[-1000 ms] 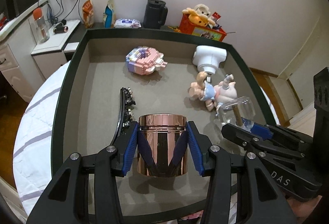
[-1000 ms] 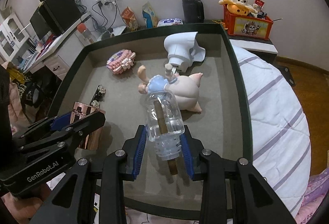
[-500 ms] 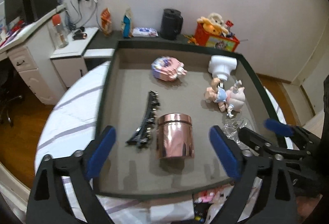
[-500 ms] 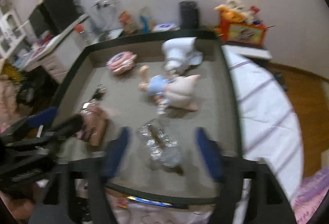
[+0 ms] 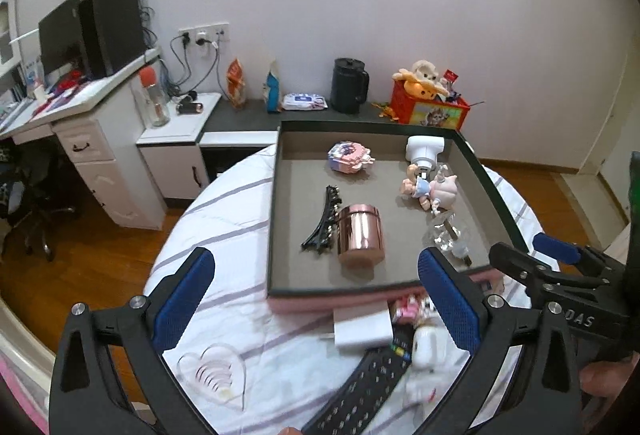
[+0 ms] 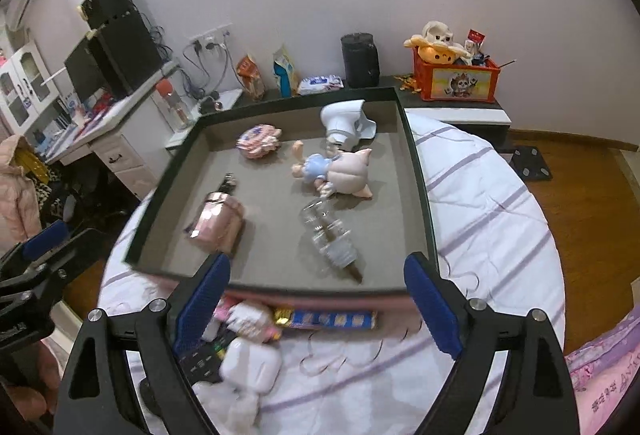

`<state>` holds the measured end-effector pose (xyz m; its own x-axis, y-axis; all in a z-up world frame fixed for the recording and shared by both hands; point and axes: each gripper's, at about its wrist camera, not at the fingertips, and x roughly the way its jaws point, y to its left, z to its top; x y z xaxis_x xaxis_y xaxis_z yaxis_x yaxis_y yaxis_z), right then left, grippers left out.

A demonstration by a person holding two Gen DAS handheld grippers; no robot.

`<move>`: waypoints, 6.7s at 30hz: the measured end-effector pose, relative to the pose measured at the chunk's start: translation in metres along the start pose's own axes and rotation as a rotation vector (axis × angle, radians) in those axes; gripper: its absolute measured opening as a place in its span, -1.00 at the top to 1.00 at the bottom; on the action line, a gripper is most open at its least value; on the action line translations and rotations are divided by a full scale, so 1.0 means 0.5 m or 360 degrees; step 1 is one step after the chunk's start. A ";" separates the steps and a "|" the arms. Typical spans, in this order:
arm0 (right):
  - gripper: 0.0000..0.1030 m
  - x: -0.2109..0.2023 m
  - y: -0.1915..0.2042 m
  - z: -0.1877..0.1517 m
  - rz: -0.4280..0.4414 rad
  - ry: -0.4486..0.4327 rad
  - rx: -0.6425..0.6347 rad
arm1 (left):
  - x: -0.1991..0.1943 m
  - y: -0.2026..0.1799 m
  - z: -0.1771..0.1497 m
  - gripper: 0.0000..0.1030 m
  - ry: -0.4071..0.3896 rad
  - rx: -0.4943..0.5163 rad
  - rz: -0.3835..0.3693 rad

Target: Organize rigid objects

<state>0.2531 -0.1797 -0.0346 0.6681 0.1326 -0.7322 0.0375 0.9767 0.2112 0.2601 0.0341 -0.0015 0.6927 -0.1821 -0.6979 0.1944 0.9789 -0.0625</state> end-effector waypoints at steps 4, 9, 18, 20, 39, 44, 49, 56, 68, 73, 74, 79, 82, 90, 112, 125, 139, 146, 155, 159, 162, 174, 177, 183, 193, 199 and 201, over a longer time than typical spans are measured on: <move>-0.75 -0.059 0.030 -0.026 0.0026 -0.0053 -0.0052 | -0.052 0.013 -0.019 -0.99 -0.0036 -0.0036 0.0017; -0.75 -0.131 0.052 -0.057 0.0019 -0.0119 -0.0088 | -0.120 0.027 -0.043 -0.99 -0.0096 -0.0089 0.0055; -0.76 -0.240 0.053 -0.094 -0.0013 -0.0233 -0.0099 | -0.204 0.032 -0.102 -0.99 -0.0157 -0.0121 0.0138; -0.76 -0.245 0.054 -0.105 -0.0020 -0.0229 -0.0110 | -0.209 0.032 -0.111 -0.99 -0.0151 -0.0123 0.0133; -0.76 -0.243 0.042 -0.153 -0.0043 -0.0157 -0.0094 | -0.224 0.024 -0.158 -0.99 -0.0124 -0.0075 0.0118; -0.76 -0.208 0.045 -0.172 -0.0031 -0.0077 -0.0115 | -0.185 0.036 -0.187 -0.99 -0.0046 -0.0077 0.0100; -0.76 -0.145 0.042 -0.195 -0.0029 0.0049 -0.0107 | -0.129 0.045 -0.217 -0.99 0.0049 -0.0063 0.0082; -0.76 -0.073 0.050 -0.213 0.0021 0.0178 -0.0090 | -0.059 0.028 -0.247 -0.99 0.0134 0.0042 0.0067; -0.65 0.012 0.072 -0.228 0.0129 0.0303 -0.0058 | -0.003 0.034 -0.258 -0.99 0.0213 0.0079 0.0042; -0.32 0.039 0.083 -0.234 0.0136 0.0342 -0.0089 | 0.015 0.027 -0.263 -0.99 0.0243 0.0088 0.0009; -0.23 0.043 0.085 -0.236 0.0142 0.0338 -0.0099 | 0.017 0.026 -0.263 -0.99 0.0244 0.0091 0.0007; 0.04 0.036 0.094 -0.236 0.0156 0.0317 -0.0163 | 0.025 0.024 -0.262 -0.99 0.0249 0.0098 -0.0015; 0.04 0.023 0.077 -0.230 0.0156 0.0304 -0.0142 | 0.033 0.015 -0.261 -0.99 0.0259 0.0117 -0.0041; 0.04 -0.012 0.022 -0.200 0.0122 0.0225 -0.0066 | 0.083 -0.037 -0.256 -0.99 0.0305 0.0297 -0.0057; 0.04 -0.004 0.009 -0.198 0.0138 0.0247 -0.0046 | 0.102 -0.023 -0.244 0.12 0.0380 0.0147 -0.0404; 0.04 -0.028 0.017 -0.194 0.0131 0.0211 -0.0068 | 0.024 -0.027 -0.255 0.15 0.0313 0.0108 -0.0491; 0.04 -0.061 0.025 -0.181 0.0136 0.0145 -0.0088 | -0.058 -0.026 -0.209 0.15 0.0126 0.0135 -0.0469; 0.04 -0.078 0.041 -0.114 0.0151 0.0053 -0.0140 | -0.062 -0.012 -0.125 0.15 0.0027 0.0139 -0.0396; 0.04 -0.056 0.069 0.030 0.0169 -0.0065 -0.0225 | 0.026 0.005 0.021 0.15 -0.0017 0.0095 -0.0316; 0.04 -0.006 0.080 0.081 0.0186 -0.0041 -0.0252 | 0.105 0.013 0.075 0.15 0.0030 0.0049 -0.0281; 0.04 0.045 0.080 0.114 0.0181 -0.0009 -0.0256 | 0.168 0.016 0.108 0.15 0.0065 0.0024 -0.0242; 0.03 0.240 0.076 0.171 0.0192 0.0224 -0.0273 | 0.328 0.018 0.145 0.15 0.0182 -0.0030 -0.0149; 0.03 0.262 0.076 0.170 0.0189 0.0254 -0.0307 | 0.347 0.020 0.140 0.14 0.0225 -0.0024 -0.0127; 0.01 0.279 0.078 0.163 0.0148 0.0271 -0.0362 | 0.353 0.008 0.130 0.13 0.0268 0.0004 -0.0059; -0.58 0.228 0.049 0.168 0.0113 0.0196 -0.0279 | 0.278 0.018 0.120 -0.34 0.0214 -0.0058 -0.0051; -0.74 0.161 0.051 0.162 0.0110 0.0094 -0.0217 | 0.174 0.045 0.095 -1.00 0.0051 -0.0104 0.0016; -0.75 0.135 0.060 0.153 0.0125 0.0066 -0.0210 | 0.141 0.050 0.085 -1.00 0.0007 -0.0093 0.0064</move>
<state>0.3565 -0.1543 -0.0280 0.6336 0.2135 -0.7436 -0.1131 0.9764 0.1840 0.3434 0.0419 -0.0219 0.6958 -0.1423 -0.7040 0.1254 0.9892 -0.0759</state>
